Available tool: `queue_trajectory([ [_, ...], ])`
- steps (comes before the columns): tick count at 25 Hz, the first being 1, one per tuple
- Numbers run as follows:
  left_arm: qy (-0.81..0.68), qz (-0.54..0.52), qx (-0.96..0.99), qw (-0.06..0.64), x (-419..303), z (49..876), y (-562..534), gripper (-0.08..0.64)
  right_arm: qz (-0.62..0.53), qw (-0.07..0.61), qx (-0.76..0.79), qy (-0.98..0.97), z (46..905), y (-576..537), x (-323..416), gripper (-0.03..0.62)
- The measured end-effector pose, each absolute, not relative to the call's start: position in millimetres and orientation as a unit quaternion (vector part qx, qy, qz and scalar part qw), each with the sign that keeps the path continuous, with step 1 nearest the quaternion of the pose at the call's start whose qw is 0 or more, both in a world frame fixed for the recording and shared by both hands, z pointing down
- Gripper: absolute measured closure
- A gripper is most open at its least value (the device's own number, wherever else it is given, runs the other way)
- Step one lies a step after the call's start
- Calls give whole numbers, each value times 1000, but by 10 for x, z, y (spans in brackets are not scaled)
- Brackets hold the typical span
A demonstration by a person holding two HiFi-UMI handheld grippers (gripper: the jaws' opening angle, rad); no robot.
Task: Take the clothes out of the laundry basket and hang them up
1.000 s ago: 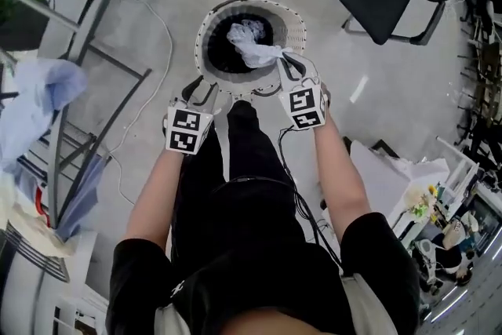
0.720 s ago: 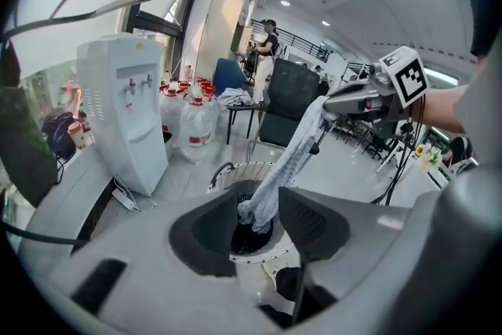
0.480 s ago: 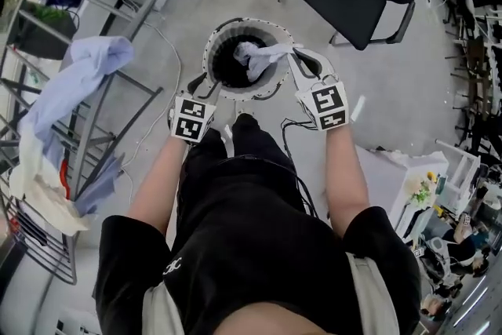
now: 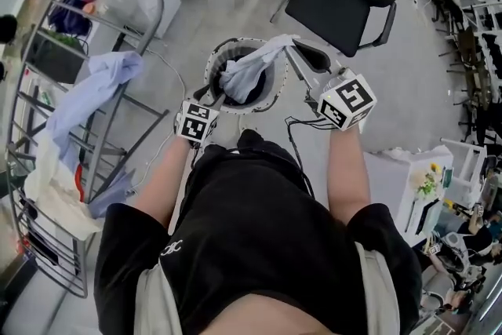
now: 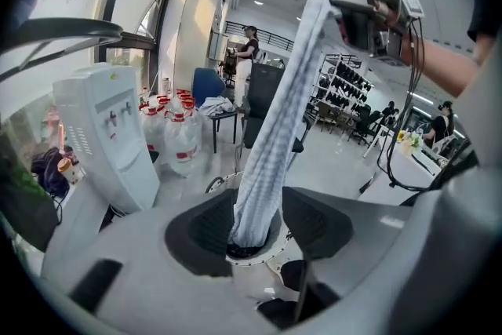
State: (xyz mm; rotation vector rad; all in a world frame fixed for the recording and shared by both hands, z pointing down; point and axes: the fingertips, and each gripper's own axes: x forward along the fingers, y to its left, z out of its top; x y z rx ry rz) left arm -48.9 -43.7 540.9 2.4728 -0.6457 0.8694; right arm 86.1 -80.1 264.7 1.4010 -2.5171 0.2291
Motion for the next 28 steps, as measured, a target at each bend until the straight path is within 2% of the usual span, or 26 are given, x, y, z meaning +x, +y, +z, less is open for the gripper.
queue_trajectory([
  [5, -228, 314, 896, 217, -410, 5479, -552, 346, 56, 88, 466, -879, 2168, -770, 794, 558],
  [11, -187, 297, 902, 250, -99, 5777, -558, 278, 40, 75, 453, -887, 1840, -679, 756, 558],
  [19, -133, 356, 897, 227, 577, 6361, -397, 281, 37, 72, 448, -890, 1632, -524, 859, 558],
  [22, -119, 365, 898, 217, 827, 6486, -356, 317, 36, 75, 454, -887, 1602, -489, 941, 558],
  [24, -118, 356, 903, 210, 1032, 6484, -339, 366, 36, 81, 459, -884, 1597, -452, 1012, 558],
  [25, -122, 351, 904, 211, 1119, 6475, -347, 402, 37, 82, 462, -882, 1592, -435, 1052, 558],
  [27, -136, 345, 902, 219, 1202, 6441, -384, 540, 37, 82, 469, -879, 1573, -410, 1141, 558],
  [28, -142, 342, 902, 223, 1212, 6418, -407, 541, 36, 81, 474, -876, 1561, -400, 1192, 558],
])
